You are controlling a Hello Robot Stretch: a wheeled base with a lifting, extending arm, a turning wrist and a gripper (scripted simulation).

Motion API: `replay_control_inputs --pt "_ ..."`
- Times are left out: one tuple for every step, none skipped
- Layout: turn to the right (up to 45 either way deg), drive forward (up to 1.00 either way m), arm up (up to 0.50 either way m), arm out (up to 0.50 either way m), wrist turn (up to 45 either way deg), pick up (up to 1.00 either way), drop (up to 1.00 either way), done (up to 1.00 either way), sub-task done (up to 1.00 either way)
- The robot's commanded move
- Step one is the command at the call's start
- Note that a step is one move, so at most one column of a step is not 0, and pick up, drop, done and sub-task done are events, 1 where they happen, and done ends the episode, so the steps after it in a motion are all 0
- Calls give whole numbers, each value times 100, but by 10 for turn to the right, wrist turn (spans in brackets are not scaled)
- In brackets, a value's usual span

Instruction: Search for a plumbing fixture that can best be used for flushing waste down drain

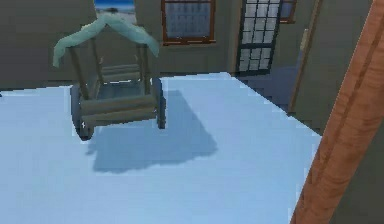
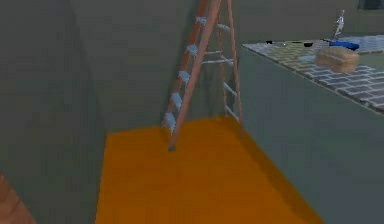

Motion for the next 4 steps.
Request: replay_control_inputs --pt "0 55 0 0 0 0 0 0 0" --pt "240 0 0 0 0 0 0 0 0" --pt "0 100 0 0 0 0 0 0 0" --pt "0 100 0 0 0 0 0 0 0"
